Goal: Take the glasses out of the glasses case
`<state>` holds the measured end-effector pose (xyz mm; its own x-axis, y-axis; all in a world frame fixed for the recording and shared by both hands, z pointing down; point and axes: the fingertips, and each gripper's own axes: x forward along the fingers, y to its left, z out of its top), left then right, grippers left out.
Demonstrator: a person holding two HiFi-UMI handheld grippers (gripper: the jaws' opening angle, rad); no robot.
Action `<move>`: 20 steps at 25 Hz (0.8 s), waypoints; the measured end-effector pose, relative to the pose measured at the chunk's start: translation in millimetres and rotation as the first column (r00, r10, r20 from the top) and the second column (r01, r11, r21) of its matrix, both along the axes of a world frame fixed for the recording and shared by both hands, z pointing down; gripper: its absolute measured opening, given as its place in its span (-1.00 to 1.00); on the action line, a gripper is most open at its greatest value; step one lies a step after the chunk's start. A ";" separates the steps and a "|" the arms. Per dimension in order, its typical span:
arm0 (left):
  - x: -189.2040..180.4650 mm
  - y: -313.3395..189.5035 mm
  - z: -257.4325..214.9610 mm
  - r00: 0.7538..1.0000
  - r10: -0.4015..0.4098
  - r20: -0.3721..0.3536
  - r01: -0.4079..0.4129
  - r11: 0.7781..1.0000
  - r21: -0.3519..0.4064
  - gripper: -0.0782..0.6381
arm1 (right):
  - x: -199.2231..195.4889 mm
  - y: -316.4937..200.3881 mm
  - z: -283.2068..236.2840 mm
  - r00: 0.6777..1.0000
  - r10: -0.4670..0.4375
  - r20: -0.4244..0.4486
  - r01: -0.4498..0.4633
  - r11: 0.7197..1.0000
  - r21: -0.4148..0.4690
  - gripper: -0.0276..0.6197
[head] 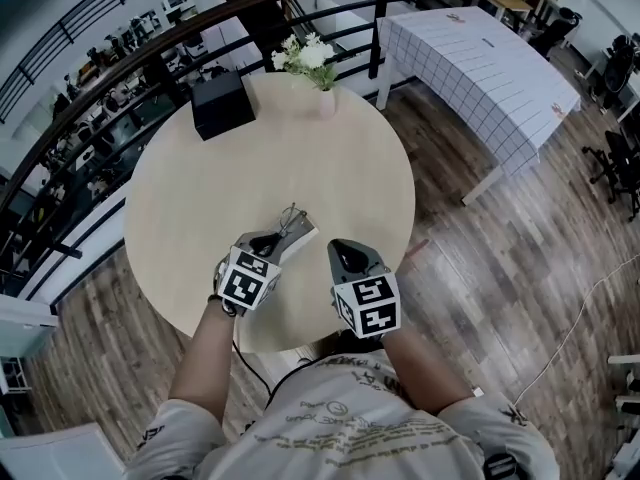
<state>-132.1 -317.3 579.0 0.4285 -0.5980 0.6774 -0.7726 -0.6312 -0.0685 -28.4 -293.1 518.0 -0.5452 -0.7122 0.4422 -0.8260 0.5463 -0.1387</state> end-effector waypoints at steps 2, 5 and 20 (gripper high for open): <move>-4.6 3.0 -22.2 0.995 -0.057 -0.081 0.061 0.997 0.048 -0.70 | -8.2 3.7 -8.0 1.000 0.003 0.021 -0.004 1.000 0.028 -0.87; -14.2 10.8 -50.7 0.974 -0.146 -0.173 0.166 0.980 0.106 -0.70 | -25.3 12.0 -25.4 0.996 -0.025 0.086 0.019 0.997 0.072 -0.87; -92.0 85.2 -115.3 0.836 -0.458 -0.302 0.534 0.806 0.255 -0.70 | -100.2 42.1 -69.7 0.977 -0.088 0.195 0.052 0.982 0.184 -0.87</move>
<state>-224.1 -232.1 463.7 0.1252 -0.9319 0.3404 -0.9915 -0.1297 0.0096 -128.5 -251.1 448.3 -0.6614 -0.7259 0.1888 -0.7497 0.6324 -0.1948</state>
